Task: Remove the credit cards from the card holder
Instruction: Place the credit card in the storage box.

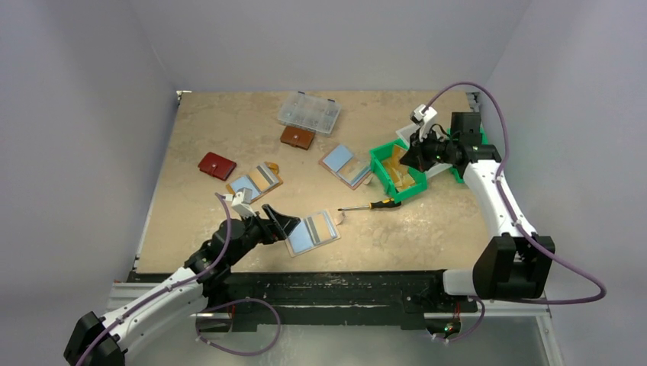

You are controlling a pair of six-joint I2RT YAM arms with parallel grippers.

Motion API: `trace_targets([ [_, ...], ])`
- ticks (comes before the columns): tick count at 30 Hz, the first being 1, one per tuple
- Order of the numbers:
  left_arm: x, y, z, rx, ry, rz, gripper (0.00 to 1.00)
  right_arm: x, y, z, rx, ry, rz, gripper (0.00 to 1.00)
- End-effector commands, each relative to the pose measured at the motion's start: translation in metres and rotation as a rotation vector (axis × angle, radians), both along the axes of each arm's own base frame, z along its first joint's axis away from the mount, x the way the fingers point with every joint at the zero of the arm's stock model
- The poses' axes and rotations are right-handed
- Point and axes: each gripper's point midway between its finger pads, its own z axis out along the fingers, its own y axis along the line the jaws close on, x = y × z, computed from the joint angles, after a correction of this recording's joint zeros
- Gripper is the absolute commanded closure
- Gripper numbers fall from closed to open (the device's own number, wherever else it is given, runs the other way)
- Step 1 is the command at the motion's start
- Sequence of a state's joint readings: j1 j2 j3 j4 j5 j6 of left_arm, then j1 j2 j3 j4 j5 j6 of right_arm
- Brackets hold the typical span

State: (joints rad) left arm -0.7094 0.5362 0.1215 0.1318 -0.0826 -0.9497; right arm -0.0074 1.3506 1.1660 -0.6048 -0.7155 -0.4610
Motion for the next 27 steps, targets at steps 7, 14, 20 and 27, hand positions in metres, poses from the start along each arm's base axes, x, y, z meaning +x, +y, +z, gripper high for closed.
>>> trace_targets([
  [7,0.001,-0.003,0.018,-0.024,-0.041,-0.014,0.18,0.027,-0.035,-0.035,-0.097,0.058,-0.188,0.98],
  [14,0.002,-0.006,0.014,-0.026,-0.037,-0.019,0.18,0.027,-0.042,-0.068,-0.144,0.162,-0.198,0.91],
  [20,0.002,-0.008,0.011,-0.025,-0.031,-0.031,0.18,0.022,-0.037,-0.088,-0.156,0.233,-0.155,0.86],
  [27,0.001,-0.008,0.008,-0.031,-0.028,-0.031,0.18,0.022,-0.025,-0.101,-0.214,0.250,-0.116,0.83],
])
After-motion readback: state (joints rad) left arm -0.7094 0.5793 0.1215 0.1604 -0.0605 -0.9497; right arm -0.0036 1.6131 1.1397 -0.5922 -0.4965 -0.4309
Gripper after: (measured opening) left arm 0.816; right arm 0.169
